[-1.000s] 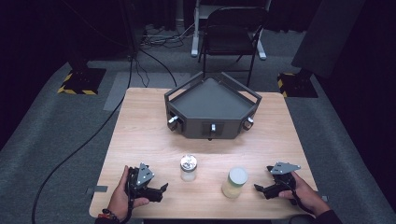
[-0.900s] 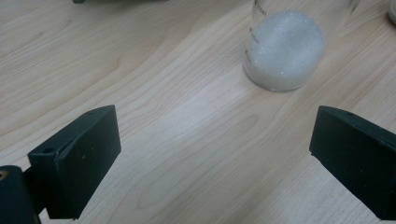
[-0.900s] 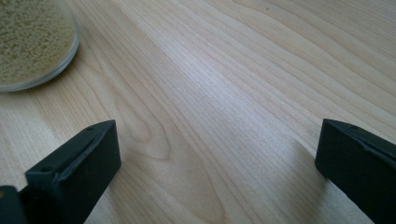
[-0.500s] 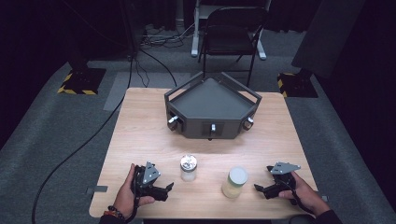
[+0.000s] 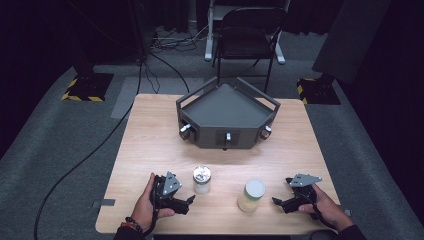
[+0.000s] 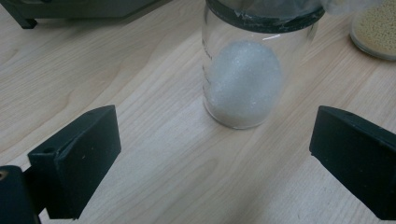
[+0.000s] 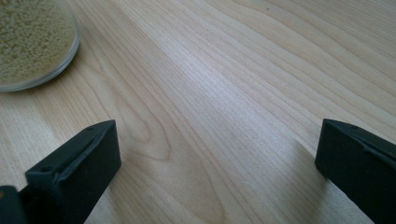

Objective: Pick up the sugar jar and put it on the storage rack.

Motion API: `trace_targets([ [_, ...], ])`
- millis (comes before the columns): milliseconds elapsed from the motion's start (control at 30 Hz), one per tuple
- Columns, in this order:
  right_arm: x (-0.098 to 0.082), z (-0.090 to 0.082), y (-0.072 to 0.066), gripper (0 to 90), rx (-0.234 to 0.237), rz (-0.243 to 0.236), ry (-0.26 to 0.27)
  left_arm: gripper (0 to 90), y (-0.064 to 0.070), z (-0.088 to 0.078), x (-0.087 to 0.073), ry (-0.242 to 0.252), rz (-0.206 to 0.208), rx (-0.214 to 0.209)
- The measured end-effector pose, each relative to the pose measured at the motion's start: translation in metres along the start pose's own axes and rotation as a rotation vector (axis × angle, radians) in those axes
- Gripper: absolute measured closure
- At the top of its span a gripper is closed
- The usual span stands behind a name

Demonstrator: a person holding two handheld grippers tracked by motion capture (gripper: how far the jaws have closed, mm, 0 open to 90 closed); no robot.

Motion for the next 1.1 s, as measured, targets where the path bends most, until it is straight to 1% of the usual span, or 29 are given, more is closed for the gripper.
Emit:
trace_targets([
  [67, 0.000, 0.000, 0.000, 0.0, 0.000, 0.000, 0.000, 1.5, 0.000, 0.001, 0.001, 0.004, -0.006, -0.005],
  [267, 0.000, 0.000, 0.000, 0.0, 0.000, 0.000, 0.000, 1.5, 0.002, 0.005, 0.005, 0.003, -0.001, -0.022],
  [367, 0.000, 0.000, 0.000, 0.0, 0.000, 0.000, 0.000, 1.5, 0.001, 0.007, 0.006, 0.005, -0.010, -0.029],
  [700, 0.000, 0.000, 0.000, 0.0, 0.000, 0.000, 0.000, 1.5, 0.004, 0.014, 0.012, 0.006, -0.005, -0.047],
  [867, 0.000, 0.000, 0.000, 0.0, 0.000, 0.000, 0.000, 1.6, 0.003, 0.018, 0.014, 0.007, -0.012, -0.053],
  [967, 0.000, 0.000, 0.000, 0.0, 0.000, 0.000, 0.000, 1.6, 0.003, 0.021, 0.016, 0.010, -0.025, -0.062],
  [1100, 0.000, 0.000, 0.000, 0.0, 0.000, 0.000, 0.000, 1.7, 0.004, 0.026, 0.019, 0.013, -0.024, -0.075],
])
Point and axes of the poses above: each handheld gripper's, and its own axes: z roughly forward along the jaws, x roughly out of its top, y roughly to its right, the point moved 8 cm from there along z, roughly forward along the jaws, and after that the axes turned 4 degrees about -z, right-handed, at the moved point
